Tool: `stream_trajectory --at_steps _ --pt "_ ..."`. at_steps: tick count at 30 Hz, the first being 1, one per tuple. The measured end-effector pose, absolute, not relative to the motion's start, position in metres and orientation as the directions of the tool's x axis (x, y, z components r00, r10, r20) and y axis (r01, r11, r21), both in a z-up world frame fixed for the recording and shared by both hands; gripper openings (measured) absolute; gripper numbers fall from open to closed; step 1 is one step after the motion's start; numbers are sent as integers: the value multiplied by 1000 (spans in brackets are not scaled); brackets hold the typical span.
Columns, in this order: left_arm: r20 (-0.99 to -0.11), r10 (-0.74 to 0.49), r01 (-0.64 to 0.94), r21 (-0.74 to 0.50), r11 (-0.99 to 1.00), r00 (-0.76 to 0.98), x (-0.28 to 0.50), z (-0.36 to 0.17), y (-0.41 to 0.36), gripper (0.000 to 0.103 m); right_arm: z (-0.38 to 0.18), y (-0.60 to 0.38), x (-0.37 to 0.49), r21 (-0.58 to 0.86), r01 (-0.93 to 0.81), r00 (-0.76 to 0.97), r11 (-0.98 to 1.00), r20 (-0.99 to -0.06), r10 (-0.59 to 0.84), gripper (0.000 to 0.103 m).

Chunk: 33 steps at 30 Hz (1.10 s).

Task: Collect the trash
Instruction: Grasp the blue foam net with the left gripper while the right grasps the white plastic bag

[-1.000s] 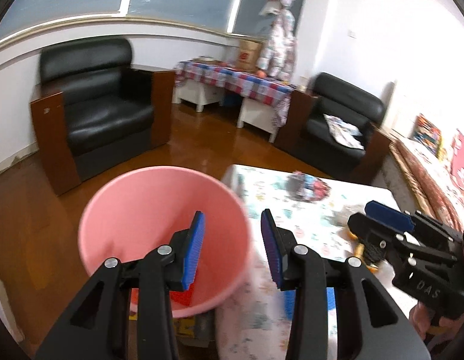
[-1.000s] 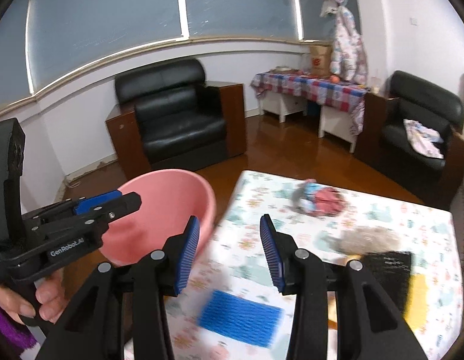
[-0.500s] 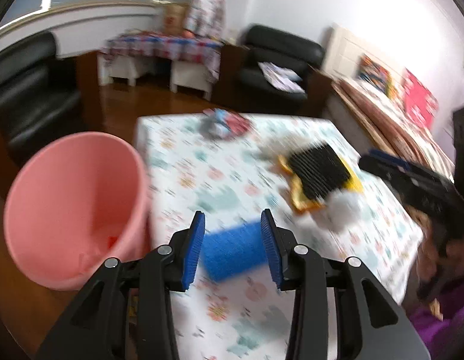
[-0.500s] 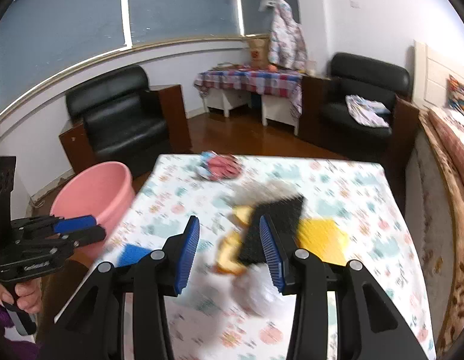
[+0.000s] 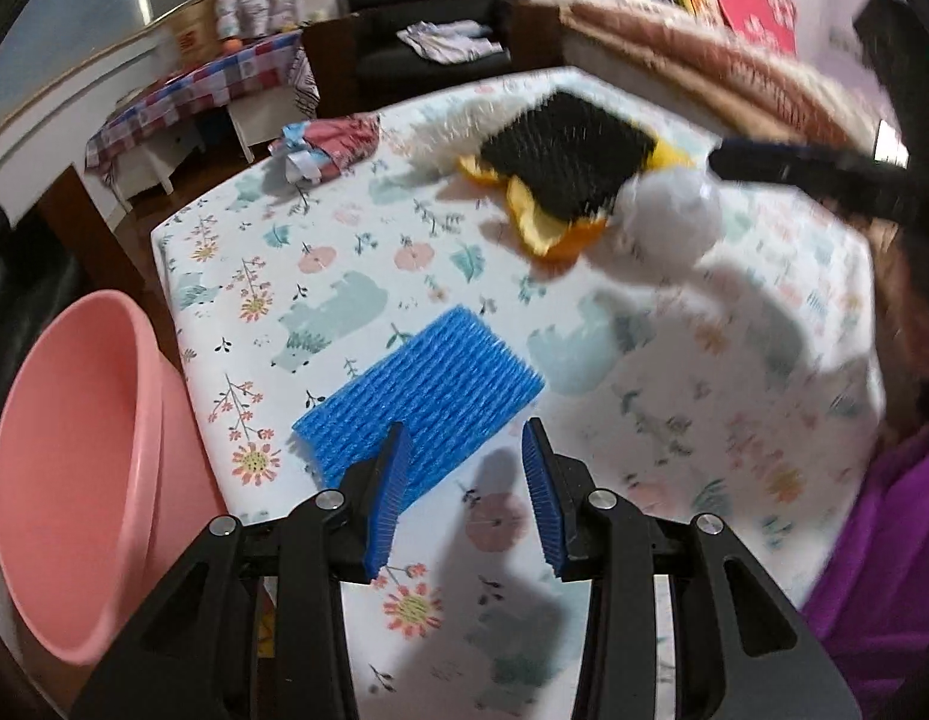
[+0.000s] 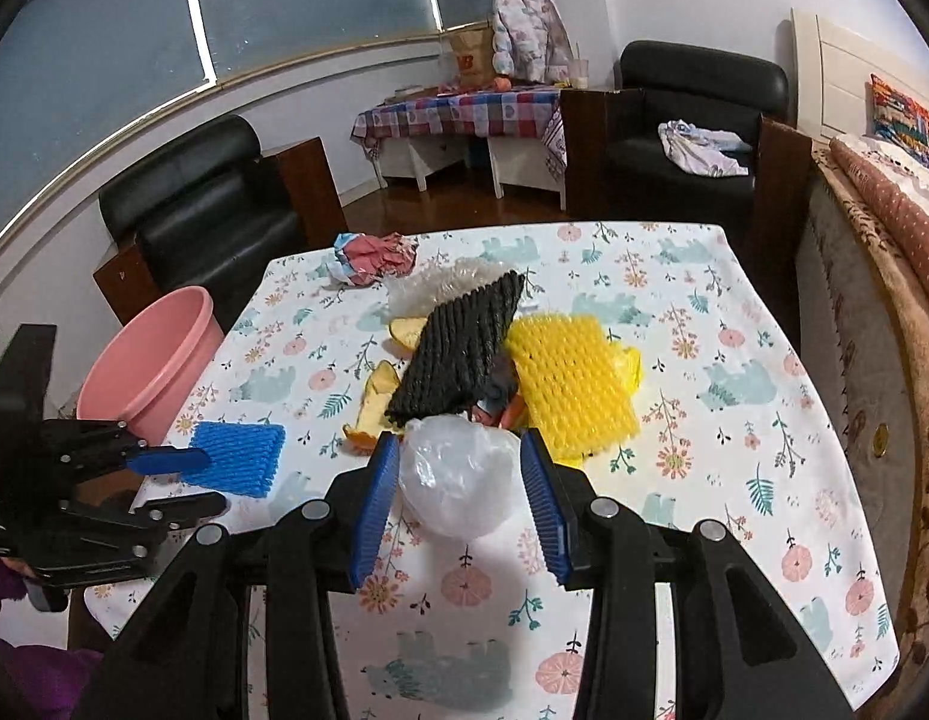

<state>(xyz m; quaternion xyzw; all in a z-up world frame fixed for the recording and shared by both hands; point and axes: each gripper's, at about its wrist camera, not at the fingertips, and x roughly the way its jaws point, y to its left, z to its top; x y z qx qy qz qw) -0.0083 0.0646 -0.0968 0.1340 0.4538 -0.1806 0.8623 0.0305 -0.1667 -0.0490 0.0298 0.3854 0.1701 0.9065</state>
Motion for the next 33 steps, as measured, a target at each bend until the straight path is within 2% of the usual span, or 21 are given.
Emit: stream_trajectory --at_steps 4,8,10,13,22,25,29,31,33 --pt "-814 -163 457 136 879 557 -7 -101 62 39 -53 -170 34 195 -275 640 942 -693 330 41" --pt "-806 -159 452 147 880 571 -6 -101 61 38 -55 -170 35 204 -277 634 939 -696 338 41" --pt "-800 -152 436 148 888 581 -5 -100 63 22 -56 -169 35 211 -283 628 936 -697 347 41" --pt "-800 -177 409 93 908 574 -2 -96 69 7 -58 -169 34 222 -287 621 932 -698 358 41" --pt "-745 -268 332 -66 941 611 -5 -69 77 6 -64 -171 39 242 -261 609 934 -710 354 41" --pt "-727 -295 325 -104 940 620 -6 -61 75 6 -67 -172 41 240 -248 606 938 -717 344 49" --pt "-718 -309 311 -135 941 623 -5 -59 73 6 -77 -170 47 257 -238 576 937 -739 349 49" --pt "-716 -312 304 -145 941 624 -4 -59 72 6 -80 -169 48 275 -245 560 930 -743 367 45" --pt "-715 -320 300 -160 940 622 -4 -58 73 6 -81 -168 47 275 -252 555 928 -745 371 33"
